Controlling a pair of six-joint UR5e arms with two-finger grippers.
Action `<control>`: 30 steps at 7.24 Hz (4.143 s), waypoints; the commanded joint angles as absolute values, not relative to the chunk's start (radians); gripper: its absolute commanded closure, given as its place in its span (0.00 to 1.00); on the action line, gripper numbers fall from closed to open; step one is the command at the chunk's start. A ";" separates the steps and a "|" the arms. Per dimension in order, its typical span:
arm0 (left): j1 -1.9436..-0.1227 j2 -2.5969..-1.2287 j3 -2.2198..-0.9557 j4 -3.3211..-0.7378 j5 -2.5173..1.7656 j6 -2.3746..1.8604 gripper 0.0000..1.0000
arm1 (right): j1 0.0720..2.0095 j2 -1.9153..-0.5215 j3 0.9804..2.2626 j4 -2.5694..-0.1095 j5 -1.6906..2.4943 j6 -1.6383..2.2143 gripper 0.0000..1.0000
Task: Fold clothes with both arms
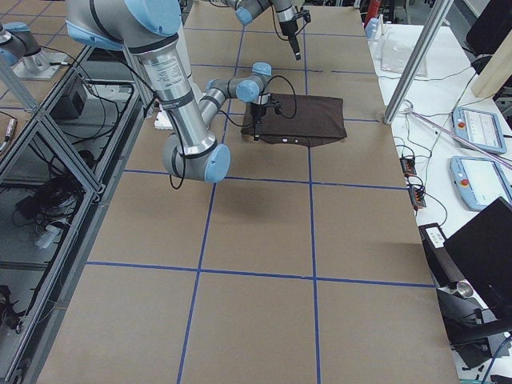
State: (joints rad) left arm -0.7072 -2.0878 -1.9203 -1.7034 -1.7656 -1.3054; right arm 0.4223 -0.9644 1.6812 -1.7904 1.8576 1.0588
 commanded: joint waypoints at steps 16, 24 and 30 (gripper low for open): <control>-0.707 -2.085 -1.924 -1.706 -1.767 -1.308 0.00 | 0.439 -0.976 1.681 -1.810 1.888 1.060 0.00; -0.698 -2.082 -1.927 -1.710 -1.781 -1.340 0.00 | 0.563 -1.046 1.819 -1.803 1.942 1.028 0.00; -0.304 -1.910 -1.954 -1.841 -1.582 -1.949 0.00 | 0.563 -1.037 1.963 -1.721 1.954 1.156 0.00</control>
